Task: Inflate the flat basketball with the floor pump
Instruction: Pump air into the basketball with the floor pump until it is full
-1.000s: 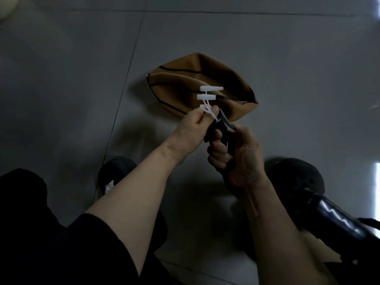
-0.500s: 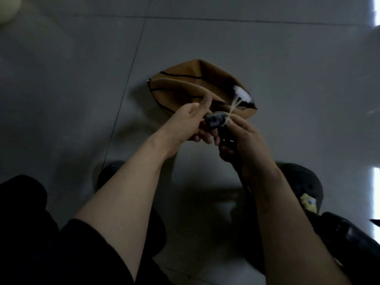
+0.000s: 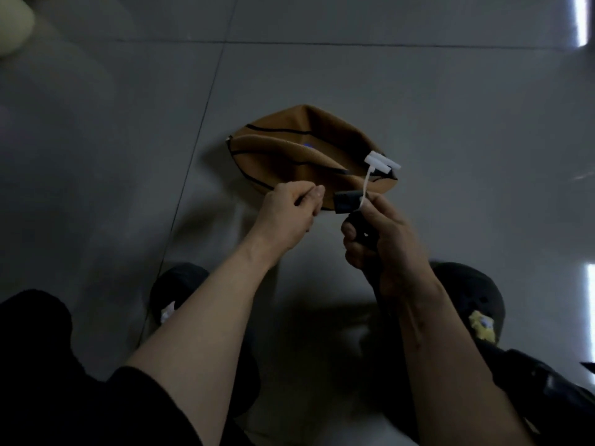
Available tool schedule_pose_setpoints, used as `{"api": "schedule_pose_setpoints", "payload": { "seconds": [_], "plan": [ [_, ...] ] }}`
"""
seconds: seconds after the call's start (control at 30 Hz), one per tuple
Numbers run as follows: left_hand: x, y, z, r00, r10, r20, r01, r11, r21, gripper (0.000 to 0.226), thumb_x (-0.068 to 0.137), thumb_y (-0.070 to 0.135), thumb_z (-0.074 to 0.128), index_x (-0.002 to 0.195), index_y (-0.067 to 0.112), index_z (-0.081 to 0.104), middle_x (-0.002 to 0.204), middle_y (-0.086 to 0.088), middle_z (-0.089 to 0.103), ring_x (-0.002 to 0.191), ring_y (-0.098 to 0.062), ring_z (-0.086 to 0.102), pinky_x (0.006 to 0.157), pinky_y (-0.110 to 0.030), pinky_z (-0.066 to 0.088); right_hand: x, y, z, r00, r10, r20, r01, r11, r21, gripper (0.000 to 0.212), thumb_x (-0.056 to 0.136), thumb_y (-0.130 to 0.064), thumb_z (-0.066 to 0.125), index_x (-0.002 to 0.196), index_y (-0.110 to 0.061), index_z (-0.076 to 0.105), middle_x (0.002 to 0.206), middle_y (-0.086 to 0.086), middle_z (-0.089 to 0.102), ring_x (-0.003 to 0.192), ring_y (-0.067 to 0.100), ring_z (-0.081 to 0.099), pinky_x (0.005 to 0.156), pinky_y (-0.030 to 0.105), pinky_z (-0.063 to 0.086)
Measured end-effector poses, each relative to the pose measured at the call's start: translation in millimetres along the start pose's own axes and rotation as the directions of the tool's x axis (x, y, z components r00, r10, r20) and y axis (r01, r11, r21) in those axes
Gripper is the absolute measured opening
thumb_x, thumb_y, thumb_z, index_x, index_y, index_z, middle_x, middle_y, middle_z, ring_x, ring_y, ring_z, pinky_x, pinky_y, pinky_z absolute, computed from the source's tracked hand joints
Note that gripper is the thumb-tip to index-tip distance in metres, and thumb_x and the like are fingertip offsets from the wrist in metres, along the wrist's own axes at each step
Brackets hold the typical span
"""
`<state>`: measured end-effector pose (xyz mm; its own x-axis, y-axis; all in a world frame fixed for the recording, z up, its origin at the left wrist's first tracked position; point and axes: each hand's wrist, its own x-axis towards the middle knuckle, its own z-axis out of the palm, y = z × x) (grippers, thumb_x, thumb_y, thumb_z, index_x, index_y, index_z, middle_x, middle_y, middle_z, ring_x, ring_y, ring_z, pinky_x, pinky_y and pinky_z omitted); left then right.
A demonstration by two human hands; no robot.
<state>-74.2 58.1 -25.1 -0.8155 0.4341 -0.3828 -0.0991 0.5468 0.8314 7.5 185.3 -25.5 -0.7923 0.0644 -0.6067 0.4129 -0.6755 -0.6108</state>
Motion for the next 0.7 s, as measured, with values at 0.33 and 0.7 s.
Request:
{"api": "schedule_pose_setpoints", "payload": {
  "seconds": [0.33,0.7],
  "plan": [
    [45.0,8.2,15.5,0.944,0.307,-0.12,-0.141,0.706,0.694,0.044,0.086,0.028,0.061,0.125,0.017,0.046,0.134,-0.005,0.043,0.121,-0.021,0.041,0.101,-0.036,0.033,17.6,-25.2,-35.7,0.91,0.077,-0.408,0.1,0.913,0.396,0.025,0.091,-0.017,0.034,0.097,-0.002,0.053,0.071,0.011,0.051,0.044,0.013,0.042,0.036,0.018,0.031],
    [2.9,-46.9,2.9,0.835,0.55,-0.005,-0.262,0.406,0.876,0.019,0.074,0.011,0.048,0.087,0.012,0.062,0.073,-0.006,0.062,0.068,-0.028,0.06,0.066,-0.034,0.048,29.3,-0.5,-37.4,0.841,0.159,-0.517,0.239,0.748,0.619,0.016,0.1,-0.008,0.036,0.089,-0.011,0.049,0.077,0.018,0.054,0.056,0.019,0.052,0.041,0.019,0.043]
  ]
}}
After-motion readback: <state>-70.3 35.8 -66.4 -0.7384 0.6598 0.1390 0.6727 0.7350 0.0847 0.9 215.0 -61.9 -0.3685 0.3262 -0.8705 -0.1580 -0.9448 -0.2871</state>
